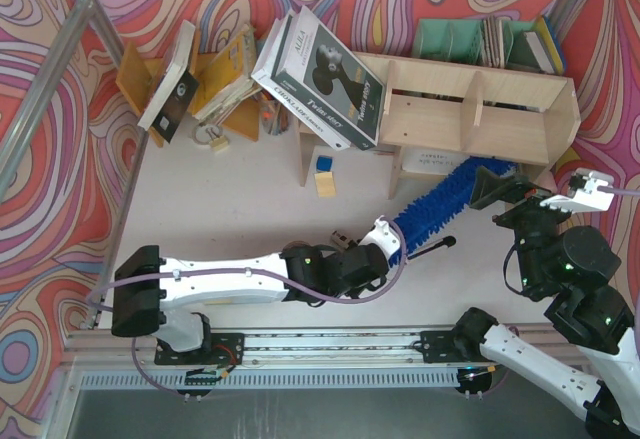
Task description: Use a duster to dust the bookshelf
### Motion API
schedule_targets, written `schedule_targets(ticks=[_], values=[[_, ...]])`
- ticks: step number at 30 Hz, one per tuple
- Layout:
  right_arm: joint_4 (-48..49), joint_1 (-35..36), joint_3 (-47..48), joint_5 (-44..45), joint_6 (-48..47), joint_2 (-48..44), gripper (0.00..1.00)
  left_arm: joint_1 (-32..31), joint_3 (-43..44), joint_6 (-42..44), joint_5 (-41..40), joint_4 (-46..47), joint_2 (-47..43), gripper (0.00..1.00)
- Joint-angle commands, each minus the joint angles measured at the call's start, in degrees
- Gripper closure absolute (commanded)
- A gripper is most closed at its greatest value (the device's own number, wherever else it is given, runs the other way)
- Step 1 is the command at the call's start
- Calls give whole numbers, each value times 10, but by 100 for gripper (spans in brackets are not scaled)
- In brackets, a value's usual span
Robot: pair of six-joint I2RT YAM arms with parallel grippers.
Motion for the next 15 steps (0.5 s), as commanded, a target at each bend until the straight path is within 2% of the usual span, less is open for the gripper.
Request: schedule_targets(ticks=[1,10,15], values=[[0,2,0,5,5,-6,1,6,-22,-14,-25,35,-9,100],[-6,2,3,5,7,-6,1,3,11,-6,41,25,57,100],[-6,2,4,7,8,-5,1,-6,44,9,52,12,90,100]])
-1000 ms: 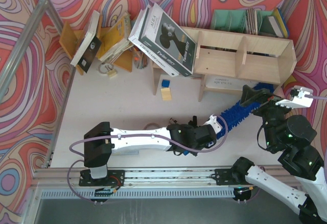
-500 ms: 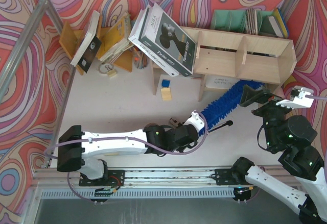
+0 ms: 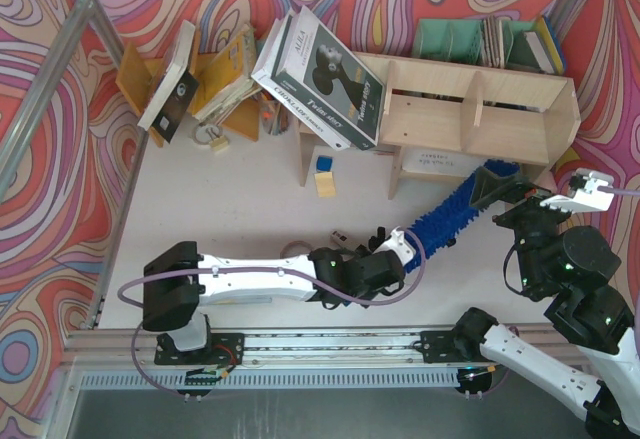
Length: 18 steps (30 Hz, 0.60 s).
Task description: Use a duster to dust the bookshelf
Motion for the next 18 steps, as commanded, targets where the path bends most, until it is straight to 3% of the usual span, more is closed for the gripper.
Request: schedule_targets(ticks=[1,11,18], values=[[-6,2,5,7,7,-5,1,-8,33,14,23,10,18,100],[-2,2,3,7,5,-1,1,-39,60,43,20,-15,29,100],[3,2,0,6,1,1,1,-49,-12,26,-48,5,-65,100]])
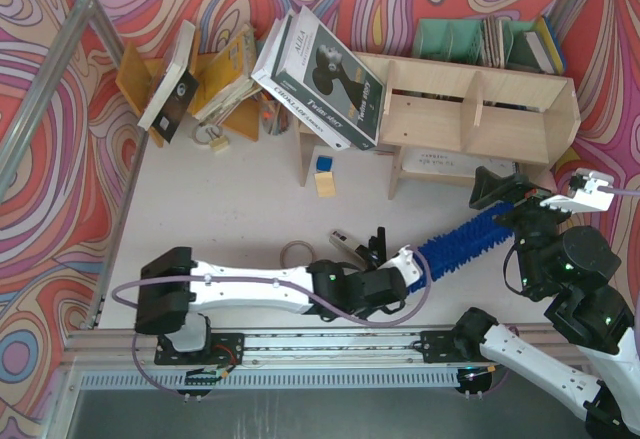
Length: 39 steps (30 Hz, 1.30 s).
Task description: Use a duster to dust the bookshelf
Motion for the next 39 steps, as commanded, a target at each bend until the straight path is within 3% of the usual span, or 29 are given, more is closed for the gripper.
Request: schedule_targets(ticks=[1,7,20,30,39], values=[[4,2,-1,6,0,2,1,-4,-51,-12,-73,24,-92,100],[8,2,1,2,-1,7,1,16,-101,-43,-127,32,-149,100],[3,2,1,1,4,7,1,79,-141,-92,-142,12,-166,100],[2,2,-1,3,6,4,1,74,-124,-92,-59,26,-94,100],[-1,2,-3,6,4,0,1,1,-33,-47,-93,6,-39,100]])
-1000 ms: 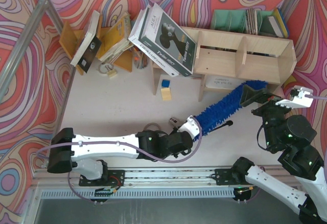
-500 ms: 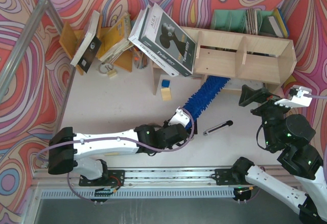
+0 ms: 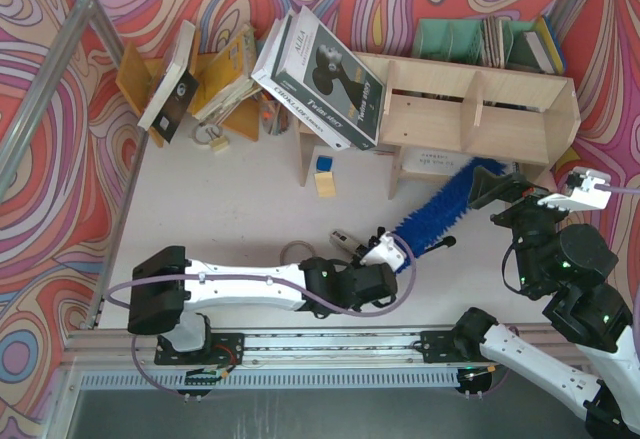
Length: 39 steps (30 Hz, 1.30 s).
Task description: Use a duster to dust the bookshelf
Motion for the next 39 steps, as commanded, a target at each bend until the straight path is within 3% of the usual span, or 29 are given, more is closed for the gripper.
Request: schedule_targets(ticks=[1,12,18,26,39], values=[[-1,2,-4,7,3,-6,1,-35,50,34,-10,4,6,100],[-2,2,-5,8,2,-13,1,-46,15,42,8,-6,-42,100],[-3,2,-4,8,2,-12,1,-44,7,38,32,-51,-28,100],[-6,2,-3,5,12,-7,1,-27,-29,6,40,-22,-15,100],[-2,2,0,3,10,2,1,23,17,-34,-24,-4,62,100]])
